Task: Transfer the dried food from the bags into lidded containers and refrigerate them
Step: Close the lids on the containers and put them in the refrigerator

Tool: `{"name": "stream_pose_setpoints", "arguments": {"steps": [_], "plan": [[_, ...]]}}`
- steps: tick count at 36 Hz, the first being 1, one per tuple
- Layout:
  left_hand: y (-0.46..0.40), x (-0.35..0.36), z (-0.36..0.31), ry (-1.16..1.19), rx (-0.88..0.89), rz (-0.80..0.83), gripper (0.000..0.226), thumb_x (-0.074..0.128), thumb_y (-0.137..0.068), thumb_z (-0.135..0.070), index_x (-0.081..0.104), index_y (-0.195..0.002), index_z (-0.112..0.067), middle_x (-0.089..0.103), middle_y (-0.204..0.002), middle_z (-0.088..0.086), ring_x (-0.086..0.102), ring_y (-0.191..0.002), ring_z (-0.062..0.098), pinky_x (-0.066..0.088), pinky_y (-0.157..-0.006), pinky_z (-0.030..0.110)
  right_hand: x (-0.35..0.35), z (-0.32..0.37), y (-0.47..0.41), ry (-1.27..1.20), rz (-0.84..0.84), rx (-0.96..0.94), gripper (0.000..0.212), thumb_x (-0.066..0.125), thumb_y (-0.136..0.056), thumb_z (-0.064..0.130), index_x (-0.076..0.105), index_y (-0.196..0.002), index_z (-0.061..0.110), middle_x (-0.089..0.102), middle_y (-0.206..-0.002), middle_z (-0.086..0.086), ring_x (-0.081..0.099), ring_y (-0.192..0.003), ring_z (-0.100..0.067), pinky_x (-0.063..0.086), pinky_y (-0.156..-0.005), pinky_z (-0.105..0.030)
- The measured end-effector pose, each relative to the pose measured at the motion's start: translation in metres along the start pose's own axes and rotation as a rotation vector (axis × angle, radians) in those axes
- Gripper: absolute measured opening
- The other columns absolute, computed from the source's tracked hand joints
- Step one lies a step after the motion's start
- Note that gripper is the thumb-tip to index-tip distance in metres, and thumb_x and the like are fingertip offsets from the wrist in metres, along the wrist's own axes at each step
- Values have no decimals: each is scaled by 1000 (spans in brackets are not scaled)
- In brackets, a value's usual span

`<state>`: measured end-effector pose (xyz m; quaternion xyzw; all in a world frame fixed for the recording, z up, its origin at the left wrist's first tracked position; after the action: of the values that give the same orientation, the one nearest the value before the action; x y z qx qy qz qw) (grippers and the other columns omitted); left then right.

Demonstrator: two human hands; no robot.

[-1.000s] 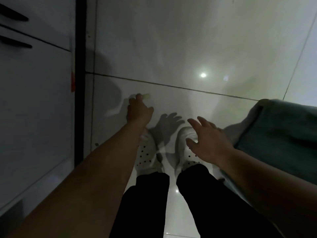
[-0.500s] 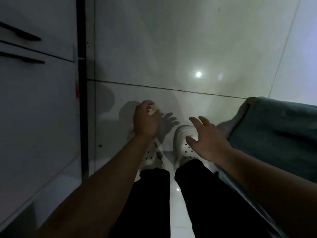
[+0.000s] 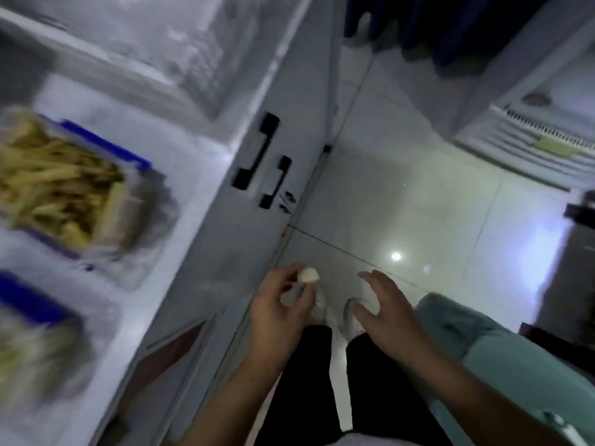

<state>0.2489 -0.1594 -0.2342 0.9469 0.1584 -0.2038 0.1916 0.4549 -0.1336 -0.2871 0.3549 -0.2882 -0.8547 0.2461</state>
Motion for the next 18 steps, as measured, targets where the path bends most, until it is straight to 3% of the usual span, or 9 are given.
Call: {"name": "stream_pose_setpoints", "arguments": {"steps": [3, 10, 12, 15, 18], "plan": [[13, -59, -45, 7, 89, -138, 27, 79, -85, -5, 72, -108, -16, 71, -103, -7, 66, -96, 4, 53, -86, 25, -15, 73, 15, 83, -14, -209, 58, 67, -93, 29, 46, -146, 21, 38, -156, -2, 35, -143, -20, 24, -106, -15], [72, -188, -90, 105, 138, -560, 27, 77, -88, -12, 73, -112, -23, 71, -106, -13, 69, -100, 8, 50, -85, 14, 6, 206, 51, 219, 103, -585, 61, 63, -95, 33, 39, -150, 25, 27, -162, 2, 26, -146, -19, 26, -118, -34], [96, -220, -84, 123, 117, -669, 27, 77, -88, -13, 73, -112, -26, 72, -105, -12, 69, -99, 5, 49, -83, 11, 20, 234, 65, 227, 137, -661, 61, 63, -95, 36, 39, -150, 29, 24, -163, 6, 23, -149, -17, 28, -120, -42], [130, -262, -60, 90, 40, -798, 25, 76, -88, -16, 74, -110, -28, 73, -104, -11, 69, -96, 3, 47, -80, 7, 43, 267, 86, 230, 190, -737, 59, 63, -94, 37, 38, -148, 37, 23, -157, 17, 18, -149, -9, 27, -120, -41], [155, -298, -21, 53, -70, -858, 23, 75, -90, -23, 75, -112, -28, 74, -105, -10, 66, -96, -3, 43, -77, 2, 70, 286, 103, 272, 252, -787, 56, 63, -94, 37, 39, -143, 46, 21, -160, 16, 17, -148, -6, 30, -118, -43]]}}
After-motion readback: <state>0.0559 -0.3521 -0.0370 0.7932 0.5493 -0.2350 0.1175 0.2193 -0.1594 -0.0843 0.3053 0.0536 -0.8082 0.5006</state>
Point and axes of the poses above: each hand's wrist, its own y-axis away from the middle knuckle, its own x-axis out of the palm, z = x × y, the point moved 10 cm from there along -y, towards the middle knuckle
